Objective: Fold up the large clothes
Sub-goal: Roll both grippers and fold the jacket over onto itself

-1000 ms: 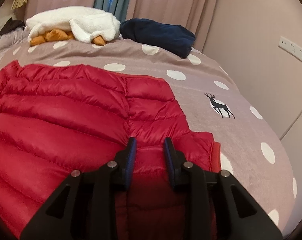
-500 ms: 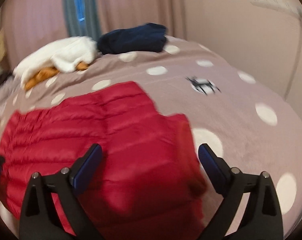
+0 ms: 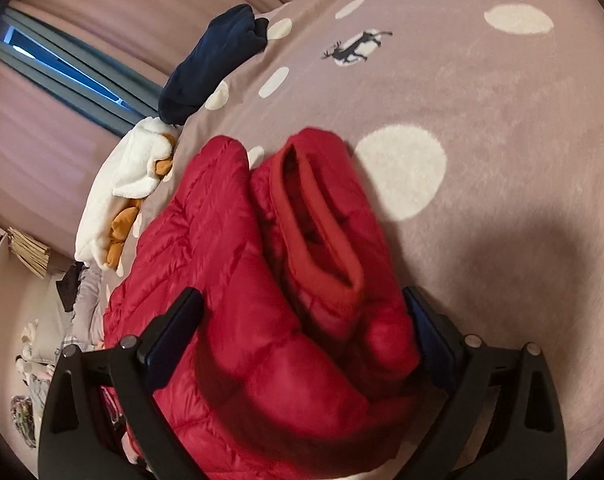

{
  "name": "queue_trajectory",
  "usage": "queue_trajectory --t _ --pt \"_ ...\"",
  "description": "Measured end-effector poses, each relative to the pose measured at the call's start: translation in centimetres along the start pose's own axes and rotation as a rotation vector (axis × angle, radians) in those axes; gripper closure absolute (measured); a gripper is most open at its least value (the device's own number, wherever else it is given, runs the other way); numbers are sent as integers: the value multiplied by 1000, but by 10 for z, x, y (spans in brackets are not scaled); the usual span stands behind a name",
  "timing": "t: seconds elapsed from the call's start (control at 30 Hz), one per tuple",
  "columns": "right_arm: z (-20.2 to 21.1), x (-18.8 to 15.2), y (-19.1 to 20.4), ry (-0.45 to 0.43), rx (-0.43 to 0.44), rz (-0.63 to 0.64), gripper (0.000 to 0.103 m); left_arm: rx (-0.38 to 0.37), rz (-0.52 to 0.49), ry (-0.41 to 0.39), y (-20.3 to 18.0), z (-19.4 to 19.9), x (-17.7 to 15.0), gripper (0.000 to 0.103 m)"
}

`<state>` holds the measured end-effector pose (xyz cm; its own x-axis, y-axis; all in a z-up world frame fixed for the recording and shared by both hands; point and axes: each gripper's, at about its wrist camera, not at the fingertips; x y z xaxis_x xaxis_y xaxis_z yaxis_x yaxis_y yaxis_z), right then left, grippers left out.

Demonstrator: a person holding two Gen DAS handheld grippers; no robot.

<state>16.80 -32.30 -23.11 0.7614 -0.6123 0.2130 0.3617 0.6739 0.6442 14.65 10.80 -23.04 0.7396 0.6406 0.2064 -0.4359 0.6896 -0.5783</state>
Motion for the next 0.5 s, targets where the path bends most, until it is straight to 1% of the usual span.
queue_trajectory --t 0.2,0.27,0.5 --pt "5 -9 -10 10 72 -78 4 -75 1 41 0 -4 -4 18" --pt "8 -11 -11 13 83 -84 4 -84 -5 37 0 -6 -6 16" --pt "7 -22 -2 4 37 -48 3 -63 -15 26 -3 -8 -7 15"
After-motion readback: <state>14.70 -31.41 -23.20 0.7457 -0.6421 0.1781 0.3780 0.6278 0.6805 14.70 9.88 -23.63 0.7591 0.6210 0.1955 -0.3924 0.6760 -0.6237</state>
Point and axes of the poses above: each gripper's, at about its wrist camera, not at the fingertips, and z roughly against the way its jaws point, y to its left, x to its top, and after that the axes turned 13 degrees about y, right-handed
